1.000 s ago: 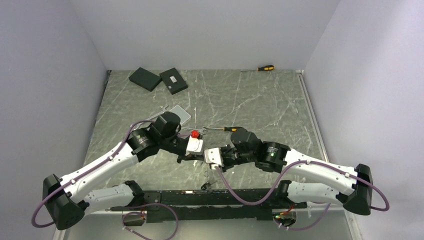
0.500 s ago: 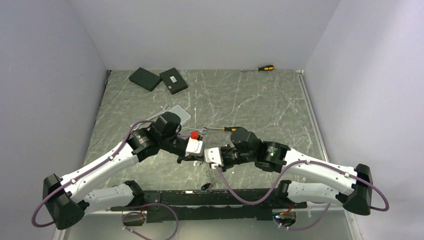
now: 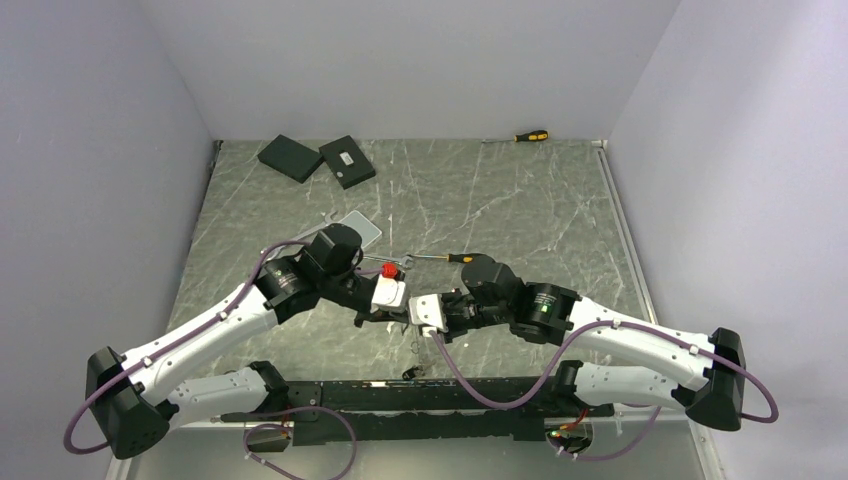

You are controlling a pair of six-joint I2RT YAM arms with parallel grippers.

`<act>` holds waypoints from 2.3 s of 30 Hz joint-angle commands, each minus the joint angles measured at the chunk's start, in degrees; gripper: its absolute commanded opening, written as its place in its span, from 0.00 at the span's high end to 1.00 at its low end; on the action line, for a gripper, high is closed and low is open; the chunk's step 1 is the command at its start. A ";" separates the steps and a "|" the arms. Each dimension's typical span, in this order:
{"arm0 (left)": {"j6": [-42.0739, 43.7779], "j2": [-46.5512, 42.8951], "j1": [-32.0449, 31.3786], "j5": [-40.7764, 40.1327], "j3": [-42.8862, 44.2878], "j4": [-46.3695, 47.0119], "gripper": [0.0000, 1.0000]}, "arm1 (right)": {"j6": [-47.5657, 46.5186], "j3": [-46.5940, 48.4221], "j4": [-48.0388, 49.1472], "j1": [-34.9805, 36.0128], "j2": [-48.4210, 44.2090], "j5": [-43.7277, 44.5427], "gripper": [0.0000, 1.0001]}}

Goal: Put the keys on the keyring

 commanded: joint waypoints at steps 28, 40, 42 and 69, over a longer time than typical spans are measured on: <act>-0.40 -0.34 -0.62 0.98 -1.62 3.10 1.00 | 2.14 -1.67 7.50 -1.52 -3.11 2.21 1.00; 0.00 -0.48 -0.61 0.96 -1.62 2.94 1.00 | 2.96 -2.06 9.00 -2.17 -3.98 3.03 1.00; 0.16 -0.45 -0.59 0.62 -1.67 2.70 1.00 | 2.96 -2.05 9.04 -2.24 -4.27 3.36 1.00; -3.19 -4.03 0.13 2.29 -4.33 9.62 1.00 | 3.66 -3.18 12.33 -2.60 -5.51 6.64 1.00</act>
